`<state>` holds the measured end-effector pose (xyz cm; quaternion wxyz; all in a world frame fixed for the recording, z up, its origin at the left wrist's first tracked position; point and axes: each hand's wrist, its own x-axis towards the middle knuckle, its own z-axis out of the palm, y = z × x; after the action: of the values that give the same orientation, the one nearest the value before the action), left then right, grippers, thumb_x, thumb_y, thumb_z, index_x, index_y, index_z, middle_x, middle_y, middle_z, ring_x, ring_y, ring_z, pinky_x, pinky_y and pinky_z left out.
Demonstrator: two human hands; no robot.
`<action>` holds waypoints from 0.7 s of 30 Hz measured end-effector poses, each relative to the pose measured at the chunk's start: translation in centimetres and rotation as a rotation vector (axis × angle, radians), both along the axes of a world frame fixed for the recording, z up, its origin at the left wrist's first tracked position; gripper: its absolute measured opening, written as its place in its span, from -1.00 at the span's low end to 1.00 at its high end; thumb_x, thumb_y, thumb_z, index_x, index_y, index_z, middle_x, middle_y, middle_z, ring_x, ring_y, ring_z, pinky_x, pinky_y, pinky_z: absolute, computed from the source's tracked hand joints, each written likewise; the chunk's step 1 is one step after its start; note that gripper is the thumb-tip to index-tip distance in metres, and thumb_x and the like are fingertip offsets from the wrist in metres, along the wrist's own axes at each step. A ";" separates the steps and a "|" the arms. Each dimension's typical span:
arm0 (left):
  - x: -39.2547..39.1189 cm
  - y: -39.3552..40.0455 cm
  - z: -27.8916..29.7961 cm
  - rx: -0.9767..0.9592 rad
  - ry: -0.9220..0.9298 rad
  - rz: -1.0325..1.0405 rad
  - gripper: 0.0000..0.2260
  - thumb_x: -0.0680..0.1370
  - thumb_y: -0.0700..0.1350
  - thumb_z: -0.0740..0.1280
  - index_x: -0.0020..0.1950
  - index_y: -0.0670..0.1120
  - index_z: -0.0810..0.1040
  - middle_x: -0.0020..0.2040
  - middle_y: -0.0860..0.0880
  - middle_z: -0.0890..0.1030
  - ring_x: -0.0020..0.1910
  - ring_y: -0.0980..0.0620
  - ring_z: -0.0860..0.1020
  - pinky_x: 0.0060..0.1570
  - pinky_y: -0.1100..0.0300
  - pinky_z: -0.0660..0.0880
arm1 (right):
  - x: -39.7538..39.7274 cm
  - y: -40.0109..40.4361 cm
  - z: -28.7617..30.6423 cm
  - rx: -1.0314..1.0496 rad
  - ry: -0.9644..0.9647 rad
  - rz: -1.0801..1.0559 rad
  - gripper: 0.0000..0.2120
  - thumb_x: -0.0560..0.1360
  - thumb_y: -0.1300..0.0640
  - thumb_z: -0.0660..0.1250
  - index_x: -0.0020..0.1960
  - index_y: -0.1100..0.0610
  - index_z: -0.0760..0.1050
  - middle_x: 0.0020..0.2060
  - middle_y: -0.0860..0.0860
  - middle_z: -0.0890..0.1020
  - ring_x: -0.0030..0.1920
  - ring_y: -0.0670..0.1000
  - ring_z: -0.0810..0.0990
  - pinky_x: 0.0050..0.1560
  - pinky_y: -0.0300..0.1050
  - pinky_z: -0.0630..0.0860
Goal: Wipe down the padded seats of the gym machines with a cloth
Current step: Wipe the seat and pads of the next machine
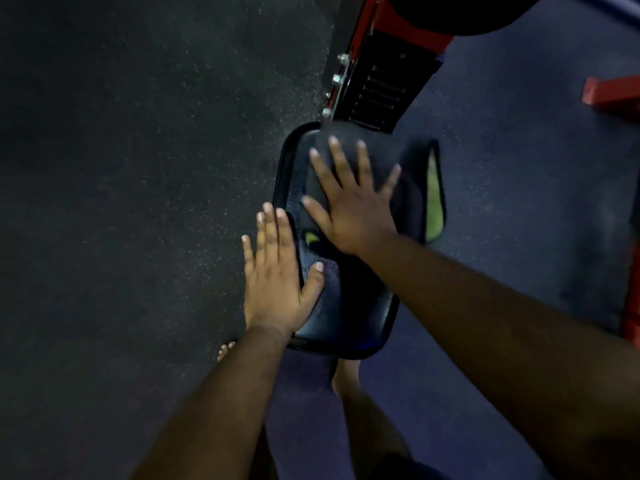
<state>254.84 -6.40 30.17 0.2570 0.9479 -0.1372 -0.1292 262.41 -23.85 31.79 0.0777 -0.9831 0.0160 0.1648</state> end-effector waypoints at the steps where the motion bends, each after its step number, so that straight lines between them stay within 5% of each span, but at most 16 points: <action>1: 0.0 0.0 0.0 -0.030 -0.008 0.010 -0.25 0.64 0.20 0.01 0.65 -0.15 -0.26 0.68 -0.15 -0.21 0.67 -0.10 -0.18 0.59 -0.28 -0.06 | 2.5 0.3 -0.3 -0.001 -0.020 0.016 -0.30 0.63 -0.39 -0.10 0.67 -0.14 -0.18 0.67 -0.06 -0.15 0.65 0.21 -0.20 0.37 0.69 -0.16; 6: -0.3 0.3 0.2 -0.338 -0.016 0.159 -0.27 0.67 0.24 -0.05 0.66 -0.21 -0.15 0.68 -0.18 -0.16 0.68 -0.08 -0.12 0.61 -0.24 -0.13 | 3.3 2.5 -0.9 0.027 -0.092 -0.129 -0.18 0.59 -0.32 0.02 0.68 0.12 -0.06 0.67 0.03 0.00 0.65 0.16 -0.02 0.53 0.46 -0.05; 10: -2.3 3.0 1.1 -0.578 0.061 0.373 -0.25 0.66 0.31 -0.05 0.67 -0.16 -0.12 0.68 -0.09 -0.17 0.67 0.05 -0.15 0.63 -0.10 -0.16 | -6.6 6.5 0.8 0.080 -0.108 0.085 -0.22 0.58 -0.23 0.09 0.67 0.13 0.01 0.67 0.05 0.04 0.65 0.16 0.00 0.57 0.35 0.00; 16: -7.5 7.0 2.9 -0.394 0.633 0.364 -0.28 0.53 0.41 -0.04 0.60 0.20 -0.20 0.65 0.19 -0.22 0.62 0.22 -0.20 0.64 -0.05 -0.16 | -18.2 4.7 1.3 0.136 -0.039 0.316 -0.36 0.60 -0.08 0.15 0.65 -0.02 0.13 0.64 -0.11 0.16 0.64 0.01 0.07 0.56 0.13 0.04; 21: -9.3 7.1 7.5 -0.261 0.716 0.185 -0.32 0.64 0.35 0.03 0.66 0.15 -0.15 0.60 0.24 -0.25 0.65 0.09 -0.16 0.59 0.04 -0.22 | -22.2 0.4 5.1 0.211 0.041 0.112 -0.50 0.58 -0.01 0.11 0.51 -0.03 0.42 0.49 -0.10 0.47 0.51 0.00 0.42 0.34 0.07 0.33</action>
<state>245.56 0.69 37.66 0.4173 0.8108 0.0317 -0.4093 240.18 -23.50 36.86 0.1713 -0.9652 -0.0546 0.1899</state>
